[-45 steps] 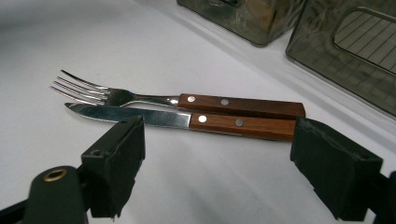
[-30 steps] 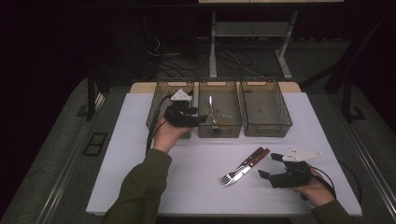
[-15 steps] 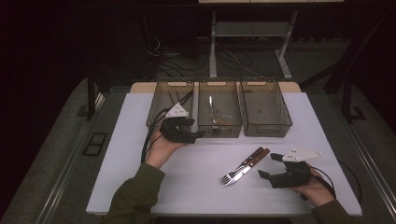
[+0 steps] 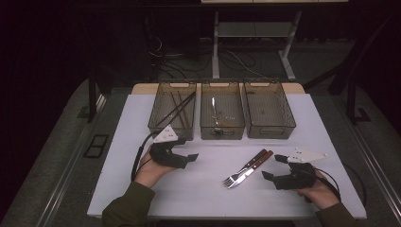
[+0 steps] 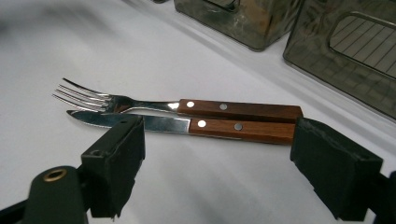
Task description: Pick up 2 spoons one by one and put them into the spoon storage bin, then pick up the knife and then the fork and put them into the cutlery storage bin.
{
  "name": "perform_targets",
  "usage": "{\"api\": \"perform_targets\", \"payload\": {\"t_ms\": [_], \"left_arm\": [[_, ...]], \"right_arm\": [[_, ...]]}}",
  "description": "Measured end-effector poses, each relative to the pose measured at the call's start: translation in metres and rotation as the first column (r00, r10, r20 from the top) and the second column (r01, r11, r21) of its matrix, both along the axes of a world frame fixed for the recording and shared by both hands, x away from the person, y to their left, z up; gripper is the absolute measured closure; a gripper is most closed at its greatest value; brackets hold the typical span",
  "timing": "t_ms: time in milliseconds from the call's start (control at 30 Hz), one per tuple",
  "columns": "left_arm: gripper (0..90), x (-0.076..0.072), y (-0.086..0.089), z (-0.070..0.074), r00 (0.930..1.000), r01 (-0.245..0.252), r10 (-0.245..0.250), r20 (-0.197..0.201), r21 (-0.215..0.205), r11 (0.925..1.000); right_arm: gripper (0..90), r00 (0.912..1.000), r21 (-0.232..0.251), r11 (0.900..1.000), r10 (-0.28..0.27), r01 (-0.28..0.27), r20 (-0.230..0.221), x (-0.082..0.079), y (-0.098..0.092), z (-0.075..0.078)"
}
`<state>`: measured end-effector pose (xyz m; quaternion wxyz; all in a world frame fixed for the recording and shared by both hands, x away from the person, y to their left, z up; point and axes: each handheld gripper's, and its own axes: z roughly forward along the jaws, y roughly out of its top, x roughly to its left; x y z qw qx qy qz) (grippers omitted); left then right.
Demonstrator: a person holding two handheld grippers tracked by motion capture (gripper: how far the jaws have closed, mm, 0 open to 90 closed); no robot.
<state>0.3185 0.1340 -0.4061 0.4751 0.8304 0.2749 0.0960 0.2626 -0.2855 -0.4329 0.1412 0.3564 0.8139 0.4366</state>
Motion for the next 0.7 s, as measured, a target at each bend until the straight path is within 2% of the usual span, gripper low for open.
{"api": "perform_targets", "payload": {"t_ms": [233,267,367,533,600,700], "left_arm": [[14.6,-0.019,0.013,-0.01,0.9997,0.009,-0.009,0.021,-0.001,1.0],[14.1,-0.021,0.014,-0.012,0.9998,0.01,-0.009,0.015,-0.011,0.9999],[10.9,-0.026,0.017,-0.016,0.9999,0.01,-0.01,0.005,-0.004,0.9999],[0.0,-0.036,0.023,-0.022,0.9997,0.009,-0.009,-0.021,-0.003,1.0],[0.0,-0.04,0.026,-0.024,0.9998,0.008,-0.009,-0.019,-0.008,0.9999],[0.0,-0.045,0.029,-0.027,0.9993,0.012,-0.013,-0.036,-0.022,0.9997]], "right_arm": [[18.0,1.0,-0.005,1.0,-0.006,0.006,0.002,0.001,0.0,0.0],[16.8,1.0,-0.006,1.0,-0.009,0.009,-0.002,0.001,0.0,0.0],[14.9,0.9999,-0.001,1.0,-0.014,0.014,-0.01,0.001,0.0,0.001],[14.9,0.9998,-0.002,1.0,-0.014,0.014,-0.012,0.002,-0.001,0.003],[14.9,0.9997,0.003,1.0,-0.011,0.011,-0.021,0.003,-0.001,0.004],[14.8,0.9994,0.007,1.0,-0.009,0.009,-0.034,0.005,-0.002,0.006]]}}
